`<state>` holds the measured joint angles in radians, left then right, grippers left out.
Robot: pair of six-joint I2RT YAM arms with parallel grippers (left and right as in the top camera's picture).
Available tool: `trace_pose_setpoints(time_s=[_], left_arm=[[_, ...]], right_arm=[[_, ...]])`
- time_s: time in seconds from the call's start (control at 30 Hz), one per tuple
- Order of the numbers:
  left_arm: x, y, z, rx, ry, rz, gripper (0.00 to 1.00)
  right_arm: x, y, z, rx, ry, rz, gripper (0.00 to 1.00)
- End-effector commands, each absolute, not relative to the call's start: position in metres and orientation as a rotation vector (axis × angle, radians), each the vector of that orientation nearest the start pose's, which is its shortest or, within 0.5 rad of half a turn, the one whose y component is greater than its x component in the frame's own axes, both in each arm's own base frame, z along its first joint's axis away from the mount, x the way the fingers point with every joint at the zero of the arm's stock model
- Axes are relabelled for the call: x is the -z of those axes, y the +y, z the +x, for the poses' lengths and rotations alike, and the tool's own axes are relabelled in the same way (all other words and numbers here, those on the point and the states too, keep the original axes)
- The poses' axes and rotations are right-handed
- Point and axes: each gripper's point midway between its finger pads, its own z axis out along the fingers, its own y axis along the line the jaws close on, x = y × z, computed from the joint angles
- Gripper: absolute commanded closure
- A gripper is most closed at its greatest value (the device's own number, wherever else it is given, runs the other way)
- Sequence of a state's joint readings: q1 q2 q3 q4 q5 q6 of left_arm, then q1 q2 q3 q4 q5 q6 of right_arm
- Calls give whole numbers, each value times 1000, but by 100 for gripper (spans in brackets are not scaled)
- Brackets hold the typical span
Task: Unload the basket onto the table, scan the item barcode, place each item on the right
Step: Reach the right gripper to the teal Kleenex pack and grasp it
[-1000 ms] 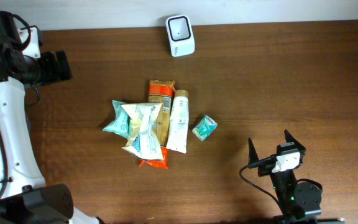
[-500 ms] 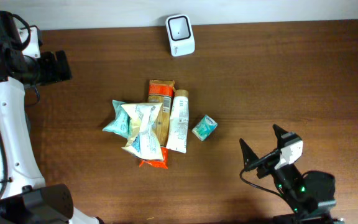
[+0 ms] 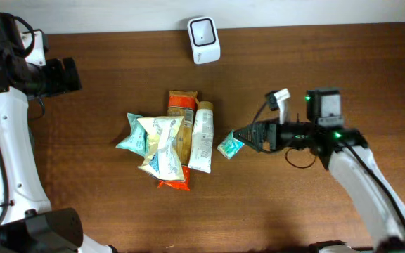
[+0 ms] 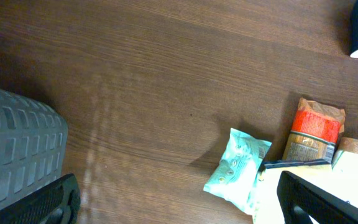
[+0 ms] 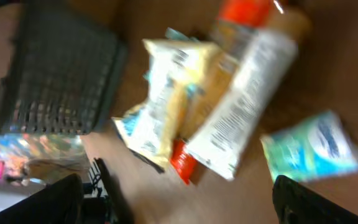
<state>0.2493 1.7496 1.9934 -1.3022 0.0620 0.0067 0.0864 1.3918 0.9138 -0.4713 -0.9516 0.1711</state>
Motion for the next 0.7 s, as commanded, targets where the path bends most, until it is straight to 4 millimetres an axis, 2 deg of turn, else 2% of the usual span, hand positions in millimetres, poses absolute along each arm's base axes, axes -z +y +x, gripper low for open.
trace_pose_setpoints(time_s=[0.0, 0.07, 0.13, 0.2, 0.3, 0.4, 0.53, 0.67], left_arm=[[-279, 93, 400, -20, 2603, -290, 1], [-279, 93, 400, -20, 2603, -290, 1], [-279, 93, 400, -20, 2603, -290, 1], [-279, 93, 400, -20, 2603, -290, 1], [-279, 93, 400, -20, 2603, -290, 1], [-279, 93, 400, -20, 2603, -290, 1], [-279, 93, 400, -21, 2603, -290, 1], [-279, 93, 400, -20, 2603, -290, 1]], right_arm=[[-123, 160, 318, -1122, 2616, 48, 15], [-98, 147, 317, -882, 2734, 348, 23], [-85, 143, 316, -696, 2748, 559, 24], [-80, 141, 317, -611, 2736, 630, 24], [-59, 148, 321, -569, 2753, 692, 28], [-41, 159, 326, -588, 2776, 674, 34], [-39, 172, 327, -618, 2780, 613, 35], [-45, 196, 323, -714, 2782, 533, 59]])
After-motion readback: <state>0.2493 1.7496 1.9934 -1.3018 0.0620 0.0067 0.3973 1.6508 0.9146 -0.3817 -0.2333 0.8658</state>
